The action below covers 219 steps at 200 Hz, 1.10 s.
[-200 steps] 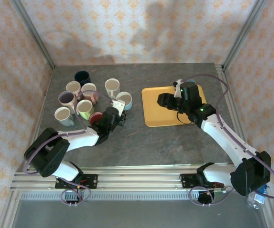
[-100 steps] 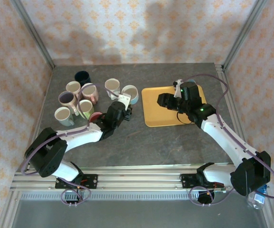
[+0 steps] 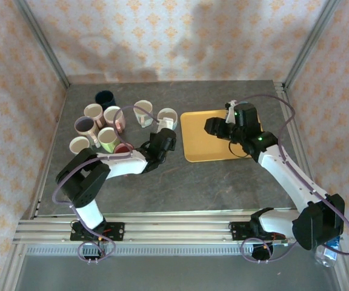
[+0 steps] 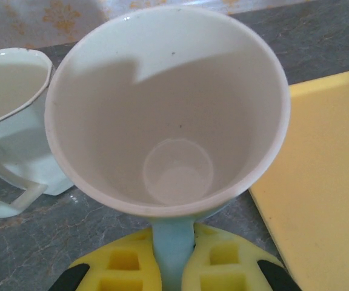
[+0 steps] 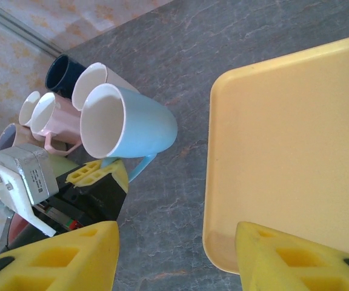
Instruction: Turn the mug right side up
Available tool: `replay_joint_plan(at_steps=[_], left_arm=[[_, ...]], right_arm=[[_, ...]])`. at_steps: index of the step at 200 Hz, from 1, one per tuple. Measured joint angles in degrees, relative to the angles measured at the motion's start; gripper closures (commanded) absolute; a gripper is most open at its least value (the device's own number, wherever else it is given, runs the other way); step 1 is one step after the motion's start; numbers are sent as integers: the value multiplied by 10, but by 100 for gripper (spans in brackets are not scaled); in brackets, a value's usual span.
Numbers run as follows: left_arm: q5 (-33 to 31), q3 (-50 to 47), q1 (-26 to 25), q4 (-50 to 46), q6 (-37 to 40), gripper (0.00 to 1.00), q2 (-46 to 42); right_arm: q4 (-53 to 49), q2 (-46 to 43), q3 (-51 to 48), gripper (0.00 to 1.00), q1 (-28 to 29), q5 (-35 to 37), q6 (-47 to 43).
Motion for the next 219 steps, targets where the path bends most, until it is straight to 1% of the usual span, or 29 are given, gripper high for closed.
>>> replay_joint_plan(at_steps=[55,111,149,167,199,219], left_arm=[[-6,44,5,5,-4,100,43],[0,69,31,-1,-15,100,89],[9,86,46,-11,-19,100,104],[13,95,51,-16,-22,98,108],[23,115,59,-18,-29,89,132],[24,119,61,-19,-30,87,139]], right_arm=[[-8,-11,-10,46,-17,-17,0],[-10,-23,-10,46,-21,-19,0],[-10,-23,-10,46,-24,-21,0],[-10,-22,-10,46,-25,-23,0],[-10,-21,-10,46,-25,-23,0],[-10,-20,-10,46,-26,-23,0]])
